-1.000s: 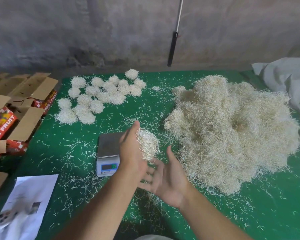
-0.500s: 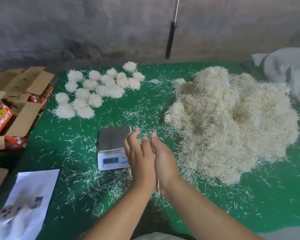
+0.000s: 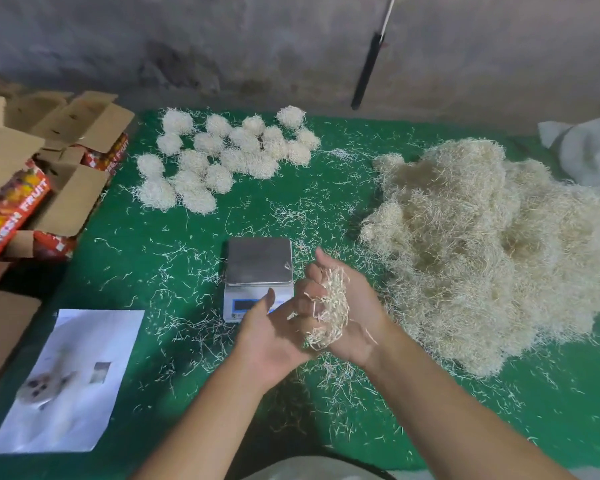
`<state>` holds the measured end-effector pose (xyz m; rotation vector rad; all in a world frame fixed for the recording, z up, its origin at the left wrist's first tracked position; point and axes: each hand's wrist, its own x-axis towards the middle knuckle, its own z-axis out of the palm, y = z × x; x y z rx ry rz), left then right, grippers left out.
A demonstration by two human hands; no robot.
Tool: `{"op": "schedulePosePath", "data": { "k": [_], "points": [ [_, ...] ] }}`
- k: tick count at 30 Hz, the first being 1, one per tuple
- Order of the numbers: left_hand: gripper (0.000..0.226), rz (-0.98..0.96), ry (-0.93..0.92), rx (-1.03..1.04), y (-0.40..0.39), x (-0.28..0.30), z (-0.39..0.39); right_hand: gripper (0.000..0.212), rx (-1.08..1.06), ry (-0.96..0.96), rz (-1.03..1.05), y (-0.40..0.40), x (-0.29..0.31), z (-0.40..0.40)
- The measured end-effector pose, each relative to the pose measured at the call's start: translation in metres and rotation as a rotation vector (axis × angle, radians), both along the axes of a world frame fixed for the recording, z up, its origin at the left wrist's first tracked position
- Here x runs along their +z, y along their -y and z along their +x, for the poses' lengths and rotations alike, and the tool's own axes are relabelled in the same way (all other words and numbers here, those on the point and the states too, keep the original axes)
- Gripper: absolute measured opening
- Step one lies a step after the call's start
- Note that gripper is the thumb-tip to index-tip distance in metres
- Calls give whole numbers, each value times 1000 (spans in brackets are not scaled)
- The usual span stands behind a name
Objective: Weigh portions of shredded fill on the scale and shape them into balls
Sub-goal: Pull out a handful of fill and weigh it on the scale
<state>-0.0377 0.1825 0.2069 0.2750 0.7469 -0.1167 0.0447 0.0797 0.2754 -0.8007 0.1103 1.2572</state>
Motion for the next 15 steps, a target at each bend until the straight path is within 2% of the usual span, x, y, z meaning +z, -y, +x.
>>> {"op": "schedulePosePath", "data": {
  "k": [3,5,7,9,11,13,15],
  "points": [
    [58,-51,63,-21,-12,7,-9,28,14,334,-240,-18,2,-9],
    [54,27,66,-8,-20,20,-9,23,54,610,-473,-31,-3,-14],
    [50,208,32,18,-32,30,-9,26,83,741,-596,-42,-14,-19],
    [45,461,-11,-18,-43,33,-13,52,68,727,-631,-55,-26,-23],
    [45,688,47,-70,-51,25,-19,71,8,572,-583,-68,-44,-22],
    [62,948,165,-194,-55,9,-24,63,-20,425,-538,-74,-55,-23],
    [74,1251,277,-407,-56,-10,-27,62,-44,264,-512,-74,-61,-21]
  ]
}}
